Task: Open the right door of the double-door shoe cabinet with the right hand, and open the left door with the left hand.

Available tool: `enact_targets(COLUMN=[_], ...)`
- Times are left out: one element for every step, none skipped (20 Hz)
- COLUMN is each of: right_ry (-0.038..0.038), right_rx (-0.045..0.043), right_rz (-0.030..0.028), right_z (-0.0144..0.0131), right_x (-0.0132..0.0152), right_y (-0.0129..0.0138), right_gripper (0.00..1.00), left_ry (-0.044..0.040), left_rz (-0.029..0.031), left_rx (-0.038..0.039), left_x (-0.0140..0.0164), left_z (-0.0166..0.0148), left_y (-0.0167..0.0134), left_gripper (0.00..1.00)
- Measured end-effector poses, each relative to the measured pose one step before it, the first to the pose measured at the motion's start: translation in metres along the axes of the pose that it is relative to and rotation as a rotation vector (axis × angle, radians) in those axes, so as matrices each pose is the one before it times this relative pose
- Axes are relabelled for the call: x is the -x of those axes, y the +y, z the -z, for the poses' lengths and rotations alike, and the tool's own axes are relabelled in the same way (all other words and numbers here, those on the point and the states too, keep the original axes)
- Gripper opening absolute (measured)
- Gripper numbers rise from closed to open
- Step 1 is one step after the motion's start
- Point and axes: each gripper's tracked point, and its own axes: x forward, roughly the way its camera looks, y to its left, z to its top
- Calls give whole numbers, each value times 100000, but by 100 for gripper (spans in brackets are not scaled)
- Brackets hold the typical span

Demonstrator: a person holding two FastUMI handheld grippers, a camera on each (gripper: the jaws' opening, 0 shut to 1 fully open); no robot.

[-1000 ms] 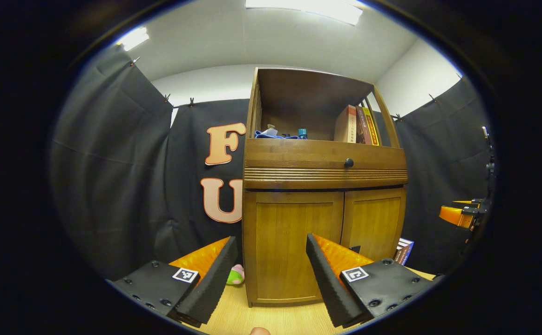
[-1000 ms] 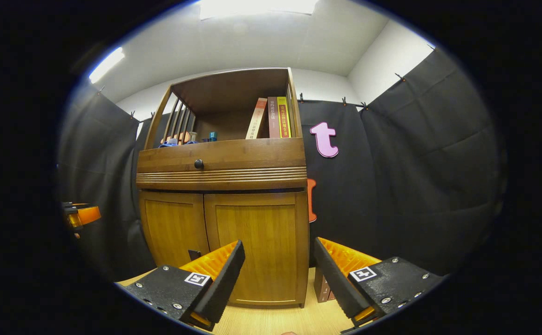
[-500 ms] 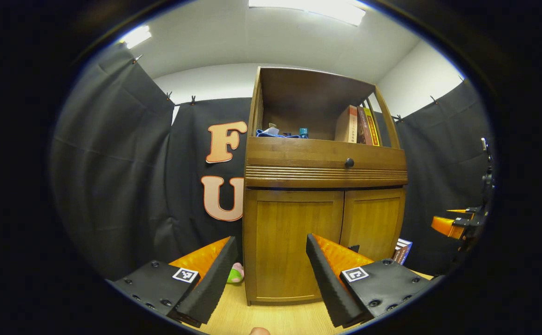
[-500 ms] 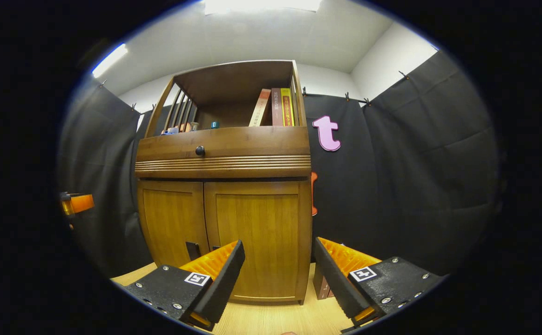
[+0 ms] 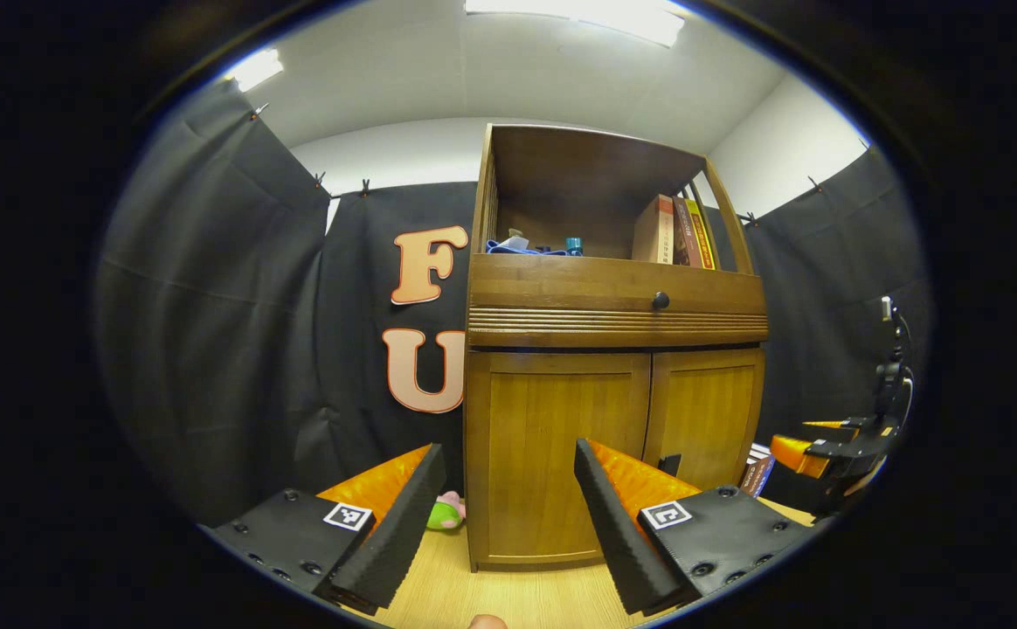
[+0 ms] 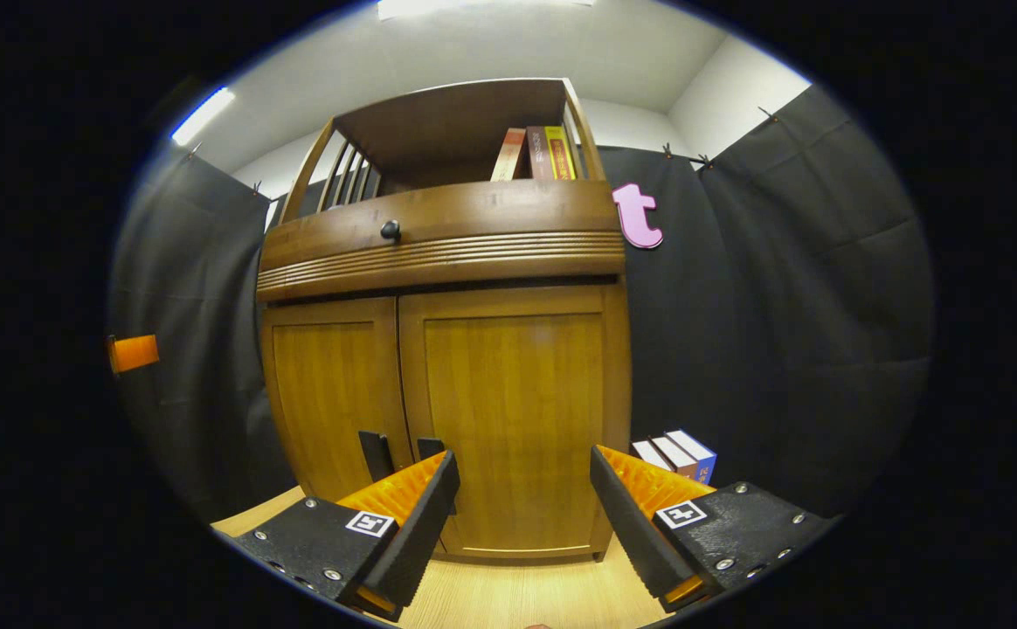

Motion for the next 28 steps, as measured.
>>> enact_targets(right_ry=[721, 524, 67, -17, 107, 404, 650, 800, 749, 553, 607, 498, 204, 529, 903, 789, 427, 492, -84, -235, -28, 104, 289, 124, 13, 355, 444, 488], right_rx=[-5, -7, -6, -332, -569, -503, -341, 33, 322, 620, 720, 790, 370, -9, -321, -286, -64, 363, 207, 154, 242, 90, -180, -422, -344, -394, -675, -744], right_rz=[-861, -1228, -1099, -825, -727, -636, -413, -328, -271, -313, -269, 179, 509, 203, 633, -222, 131, 542, 497, 502, 22, -24, -159, -280, -104, 359, 148, -79], right_z=[760, 672, 582, 485, 510, 615, 624, 628, 526, 629, 641, 433, 487, 569, 596, 423, 318, 279, 103, 168, 139, 139, 105, 84, 67, 155, 97, 113], right_x=[-593, -634, -557, -688, -723, -738, -768, -767, -832, -791, -898, -744, -689, -677, -788, -544, -575, -549, -430, -448, -436, -385, -320, -294, -270, -134, -190, -198], right_y=[620, 770, 702, 656, 701, 614, 310, 457, 523, 424, 487, 379, 272, 289, 97, 85, 6, 23, 183, 68, 159, 219, 176, 245, 177, -5, 21, 85], right_gripper=[93, 93, 93, 94, 94, 94, 94, 94, 94, 94, 94, 94, 94, 94, 80, 100, 100, 100, 91, 88, 84, 92, 75, 83, 65, 62, 47, 56], left_ry=[407, 372, 601, 490, 434, 403, 271, -231, -118, -311, -263, 15, 381, 322, 387, 333, -19, -127, -100, -33, -61, 31, -30, 43, 76, 107, 104, 67], left_rz=[-143, -838, -383, -330, -279, -133, -315, 42, -60, -263, 113, -240, -344, -272, -318, -200, 310, 243, -62, 116, -243, -274, -282, -175, -20, -103, -117, -272], left_rx=[42, 345, 216, 76, -430, -455, -378, -20, -40, -130, -396, -329, -236, -251, -495, -483, -267, -58, 179, 116, 18, -17, -19, -45, 7, 26, 6, 47], left_x=[-46, 90, -154, 46, -50, 2, 75, 16, 124, -15, -77, 33, -31, -136, -10, -1, -96, 16, 19, -30, -102, -72, -62, -73, 148, 39, 38, 24], left_z=[153, 217, 272, 243, 139, 218, 114, 11, 13, 27, 46, 35, 131, 186, 122, 157, 67, 50, 104, 49, 10, 21, 78, 36, 66, 8, 73, 31], left_y=[181, 349, 260, 136, 208, 205, 280, 202, 78, 246, 184, 215, 227, 181, 195, 192, 95, 73, 59, 125, 208, 223, 150, 119, -56, 102, 127, 157], left_gripper=[94, 94, 94, 94, 94, 98, 98, 98, 96, 98, 98, 96, 98, 98, 98, 96, 96, 96, 98, 94, 95, 96, 96, 96, 95, 94, 94, 94])
